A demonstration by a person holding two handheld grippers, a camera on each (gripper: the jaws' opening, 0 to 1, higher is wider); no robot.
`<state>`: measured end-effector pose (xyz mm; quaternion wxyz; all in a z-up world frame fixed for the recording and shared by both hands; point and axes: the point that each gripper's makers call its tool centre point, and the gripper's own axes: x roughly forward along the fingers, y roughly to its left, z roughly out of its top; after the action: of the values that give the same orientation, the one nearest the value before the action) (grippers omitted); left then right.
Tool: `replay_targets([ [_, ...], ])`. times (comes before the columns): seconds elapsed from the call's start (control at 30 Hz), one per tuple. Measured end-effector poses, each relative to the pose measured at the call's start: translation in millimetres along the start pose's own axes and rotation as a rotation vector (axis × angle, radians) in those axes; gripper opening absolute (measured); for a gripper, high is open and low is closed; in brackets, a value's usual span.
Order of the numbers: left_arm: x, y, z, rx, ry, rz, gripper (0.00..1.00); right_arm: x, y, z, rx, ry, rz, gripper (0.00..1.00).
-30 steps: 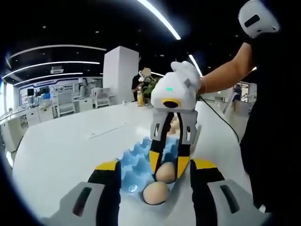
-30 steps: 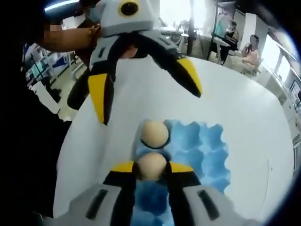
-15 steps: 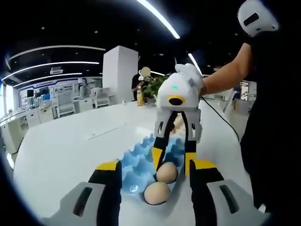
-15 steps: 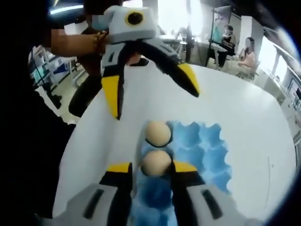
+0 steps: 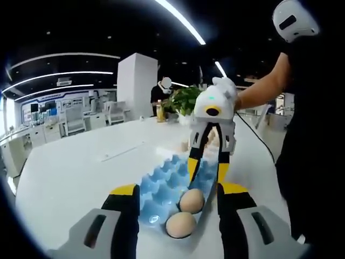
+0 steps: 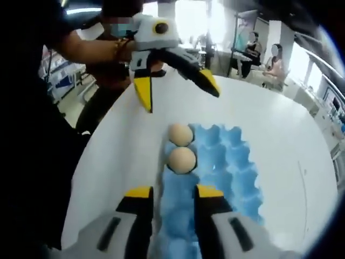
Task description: Place the egg into an empty slot of the egg tray after lifting it from the table, then release the egg inside the slot.
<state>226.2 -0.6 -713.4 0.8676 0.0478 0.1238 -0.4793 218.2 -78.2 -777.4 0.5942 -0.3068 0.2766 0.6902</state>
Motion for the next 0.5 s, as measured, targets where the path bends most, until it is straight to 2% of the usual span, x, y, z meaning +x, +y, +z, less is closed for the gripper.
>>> replay_targets([
  [0.27, 0, -0.1, 1.0, 0.002, 0.0, 0.002, 0.58, -31, -3, -30.8, 0.105, -0.014, -0.067, 0.28],
  [0.47, 3, -2.1, 2.3, 0.005, 0.001, -0.006, 0.57, -47, -3, -48.5, 0.117, -0.003, -0.107, 0.26],
  [0.5, 3, -2.2, 2.6, 0.006, 0.001, -0.006, 0.57, -53, -2, -55.7, 0.14, 0.005, -0.114, 0.26],
])
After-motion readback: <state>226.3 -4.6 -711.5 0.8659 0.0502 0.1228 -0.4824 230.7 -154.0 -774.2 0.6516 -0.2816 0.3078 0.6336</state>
